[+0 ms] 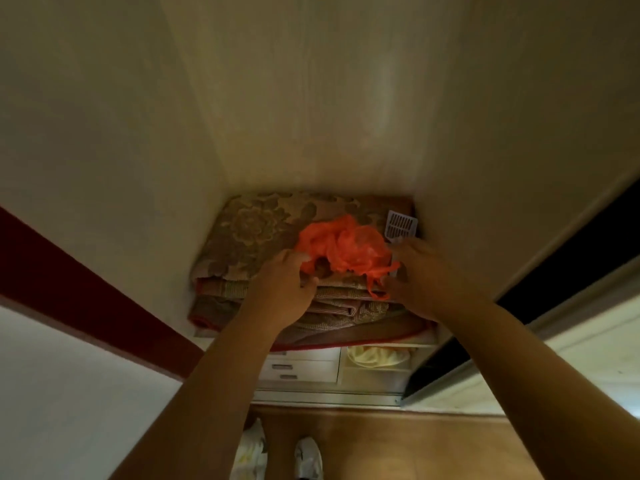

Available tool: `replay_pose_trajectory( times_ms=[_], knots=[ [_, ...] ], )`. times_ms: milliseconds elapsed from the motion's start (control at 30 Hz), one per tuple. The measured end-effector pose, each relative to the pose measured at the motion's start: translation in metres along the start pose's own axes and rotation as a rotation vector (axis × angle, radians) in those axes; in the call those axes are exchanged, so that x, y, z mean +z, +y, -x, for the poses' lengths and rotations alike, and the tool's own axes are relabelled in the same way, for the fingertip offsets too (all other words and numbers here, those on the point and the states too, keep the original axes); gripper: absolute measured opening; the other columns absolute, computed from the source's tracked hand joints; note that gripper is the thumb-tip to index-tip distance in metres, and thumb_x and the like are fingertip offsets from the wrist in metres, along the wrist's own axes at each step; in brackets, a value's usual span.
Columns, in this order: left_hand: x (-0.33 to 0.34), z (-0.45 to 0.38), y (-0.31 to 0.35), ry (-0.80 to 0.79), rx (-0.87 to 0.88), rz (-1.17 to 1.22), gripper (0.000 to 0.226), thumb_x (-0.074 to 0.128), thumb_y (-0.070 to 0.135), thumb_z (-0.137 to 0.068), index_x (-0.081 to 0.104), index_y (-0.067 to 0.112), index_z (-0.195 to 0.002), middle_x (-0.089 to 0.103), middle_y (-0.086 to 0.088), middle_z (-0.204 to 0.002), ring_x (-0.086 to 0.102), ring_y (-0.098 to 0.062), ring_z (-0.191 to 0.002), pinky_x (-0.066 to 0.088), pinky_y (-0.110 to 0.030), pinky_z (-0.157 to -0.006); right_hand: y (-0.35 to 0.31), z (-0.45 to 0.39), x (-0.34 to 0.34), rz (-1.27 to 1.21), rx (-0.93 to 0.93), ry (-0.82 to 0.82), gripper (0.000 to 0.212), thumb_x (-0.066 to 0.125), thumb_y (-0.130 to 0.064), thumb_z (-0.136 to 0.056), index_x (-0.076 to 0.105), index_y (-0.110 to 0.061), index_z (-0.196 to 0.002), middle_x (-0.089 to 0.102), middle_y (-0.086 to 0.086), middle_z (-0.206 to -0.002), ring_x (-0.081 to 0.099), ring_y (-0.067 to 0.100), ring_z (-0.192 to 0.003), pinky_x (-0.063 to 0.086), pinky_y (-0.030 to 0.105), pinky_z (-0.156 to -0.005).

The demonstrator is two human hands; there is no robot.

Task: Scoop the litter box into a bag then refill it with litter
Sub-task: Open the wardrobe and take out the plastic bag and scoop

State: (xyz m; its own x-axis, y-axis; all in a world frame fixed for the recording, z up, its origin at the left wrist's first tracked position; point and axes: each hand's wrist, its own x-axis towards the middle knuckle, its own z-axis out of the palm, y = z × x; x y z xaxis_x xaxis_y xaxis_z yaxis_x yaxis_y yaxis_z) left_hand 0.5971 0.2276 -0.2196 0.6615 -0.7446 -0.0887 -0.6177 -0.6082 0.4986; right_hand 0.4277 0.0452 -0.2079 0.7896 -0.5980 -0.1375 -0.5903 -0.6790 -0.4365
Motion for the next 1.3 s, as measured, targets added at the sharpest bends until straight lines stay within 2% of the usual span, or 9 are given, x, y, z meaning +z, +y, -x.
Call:
replay_pose_trajectory(
  times_ms=[300,533,633,733,867,967,1100,1200,1300],
  knots=[
    [0.074,-0.062,-0.069,-0.151,-0.045,-0.005,0.055,0.061,0.035,-0.099,0.044,0.026,-0.151,0.036,-0.002,-0.158,0.039,-0.027,-0.143,0.036,-0.037,-0.113,0.020,-0.102,0.113,0.030,-0.052,-0.172,0.059,0.053,-0.043,-0.083,0.051,-0.034,-0.141,0.045,0.006,-0.151,0.035,0.032,-0.143,0.018,0.034,-0.117],
    [0.102,-0.085,-0.069,-0.208,-0.087,0.042,0.061,0.062,0.037,-0.098,0.039,0.024,-0.153,0.036,-0.005,-0.157,0.039,-0.030,-0.143,0.041,-0.048,-0.115,0.020,-0.161,0.140,0.024,0.007,-0.409,0.024,0.060,-0.025,-0.090,0.064,-0.020,-0.113,0.063,0.016,-0.120,0.059,0.026,-0.111,0.038,0.026,-0.098],
    [0.106,-0.093,-0.072,-0.211,-0.100,0.065,0.058,0.061,0.038,-0.099,0.039,0.025,-0.151,0.036,-0.005,-0.156,0.038,-0.031,-0.143,0.042,-0.050,-0.113,0.011,-0.175,0.149,-0.012,-0.046,-0.460,0.046,0.068,-0.036,-0.081,0.052,-0.047,-0.123,0.044,0.016,-0.148,0.058,0.013,-0.100,0.046,0.018,-0.081],
    [0.107,-0.098,-0.072,-0.194,-0.096,0.092,0.051,0.061,0.034,-0.100,0.044,0.023,-0.147,0.042,-0.005,-0.149,0.042,-0.029,-0.138,0.044,-0.045,-0.110,0.002,-0.184,0.162,-0.050,-0.141,-0.459,0.052,0.069,-0.014,-0.091,0.053,-0.016,-0.140,0.048,0.016,-0.141,0.050,0.025,-0.123,0.027,0.008,-0.087],
    [0.108,-0.101,-0.080,-0.160,-0.087,0.130,0.050,0.063,0.031,-0.098,0.047,0.024,-0.144,0.044,-0.003,-0.147,0.044,-0.027,-0.136,0.043,-0.044,-0.111,-0.008,-0.189,0.176,-0.110,-0.163,-0.381,0.022,0.069,-0.016,-0.088,0.058,-0.033,-0.080,0.060,-0.002,-0.080,0.060,0.015,-0.083,0.050,0.032,-0.084],
    [0.109,-0.103,-0.090,-0.149,-0.083,0.138,0.050,0.064,0.032,-0.096,0.047,0.026,-0.143,0.042,-0.003,-0.149,0.043,-0.027,-0.139,0.042,-0.045,-0.113,-0.005,-0.187,0.175,-0.087,-0.173,-0.386,0.030,0.062,-0.014,-0.093,0.052,-0.027,-0.068,0.049,-0.009,-0.066,0.053,0.011,-0.070,0.038,0.017,-0.063],
    [0.102,-0.104,-0.096,-0.109,-0.064,0.196,0.072,0.068,0.051,-0.087,0.034,0.046,-0.151,0.022,0.001,-0.164,0.030,-0.033,-0.150,0.039,-0.055,-0.116,-0.009,-0.175,0.146,-0.245,-0.116,-0.239,0.021,0.058,-0.019,-0.090,0.066,-0.012,-0.072,0.062,0.001,-0.067,0.061,0.019,-0.065,0.053,0.042,-0.067],
    [0.093,-0.100,-0.089,0.009,-0.034,0.194,0.097,0.069,0.075,-0.077,0.017,0.054,-0.157,-0.006,0.004,-0.171,0.006,-0.038,-0.157,0.030,-0.064,-0.119,-0.019,-0.153,0.110,-0.393,-0.086,-0.152,0.024,0.061,-0.021,-0.095,0.073,-0.012,-0.115,0.071,-0.003,-0.108,0.068,0.013,-0.100,0.055,0.034,-0.088],
    [0.074,-0.091,-0.066,0.004,0.017,0.257,0.111,0.078,0.073,-0.069,0.011,0.057,-0.157,-0.023,0.012,-0.168,-0.009,-0.031,-0.158,0.021,-0.060,-0.120,-0.026,-0.132,0.077,-0.551,-0.096,-0.051,0.015,0.067,-0.027,-0.094,0.076,-0.025,-0.106,0.074,-0.011,-0.107,0.070,0.006,-0.098,0.056,0.028,-0.087]
  ],
)
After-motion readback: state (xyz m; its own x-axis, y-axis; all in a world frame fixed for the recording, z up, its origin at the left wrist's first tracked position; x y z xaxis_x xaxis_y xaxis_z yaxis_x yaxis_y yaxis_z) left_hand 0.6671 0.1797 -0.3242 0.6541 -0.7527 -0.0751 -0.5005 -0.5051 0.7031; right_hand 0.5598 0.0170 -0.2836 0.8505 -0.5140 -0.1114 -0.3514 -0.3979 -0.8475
